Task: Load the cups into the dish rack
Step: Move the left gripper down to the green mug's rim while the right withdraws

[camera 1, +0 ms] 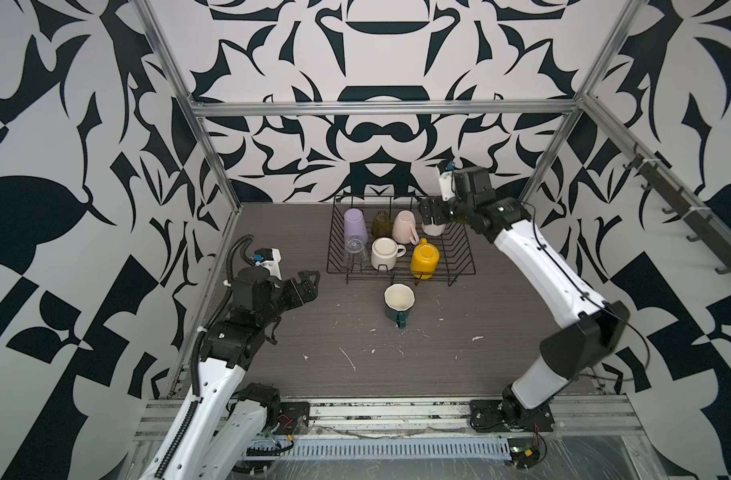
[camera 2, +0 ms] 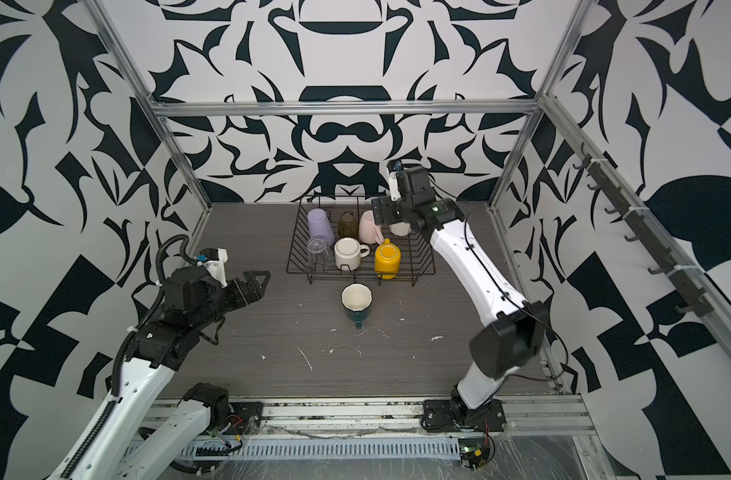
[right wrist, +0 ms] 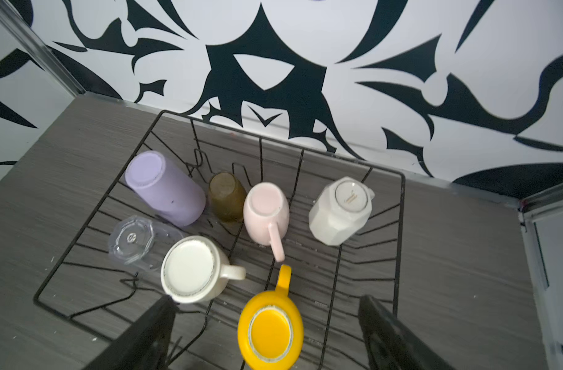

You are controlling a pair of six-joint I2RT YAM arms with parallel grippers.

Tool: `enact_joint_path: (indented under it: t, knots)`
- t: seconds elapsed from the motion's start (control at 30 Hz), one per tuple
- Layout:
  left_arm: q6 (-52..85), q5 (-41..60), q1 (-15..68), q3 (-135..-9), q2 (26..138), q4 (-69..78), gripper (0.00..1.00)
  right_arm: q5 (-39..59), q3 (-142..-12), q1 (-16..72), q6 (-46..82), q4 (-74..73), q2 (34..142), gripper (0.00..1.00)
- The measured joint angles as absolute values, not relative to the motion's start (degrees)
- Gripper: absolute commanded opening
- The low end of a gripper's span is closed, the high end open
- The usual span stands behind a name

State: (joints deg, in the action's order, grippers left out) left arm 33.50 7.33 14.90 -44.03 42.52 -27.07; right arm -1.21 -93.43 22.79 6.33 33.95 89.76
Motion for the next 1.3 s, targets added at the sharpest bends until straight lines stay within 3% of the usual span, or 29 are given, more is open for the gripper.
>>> enact_joint_path:
  t: [0.2,0.47,0.67,1.3]
  knots:
    - [36.53,11.84,17.47,-44.03,47.48,-26.87,0.86,-0.62,-76.99,22.92,9.80,32.08,78.91,0.92]
    - [39.07,6.76,31.86,-45.65,54.43,-26.37,0.83,-0.21,-62.54,22.92,14.59,31.57,66.67,0.92]
    - [39.68,1.39,39.03,-50.89,63.53,-25.67,0.75,-0.27,-59.18,22.92,16.16,31.94,63.02,0.92]
    - [38.48,-8.08,50.15,-66.37,86.96,-26.74,0.70,-0.69,-55.31,22.92,16.43,32.21,59.27,0.92]
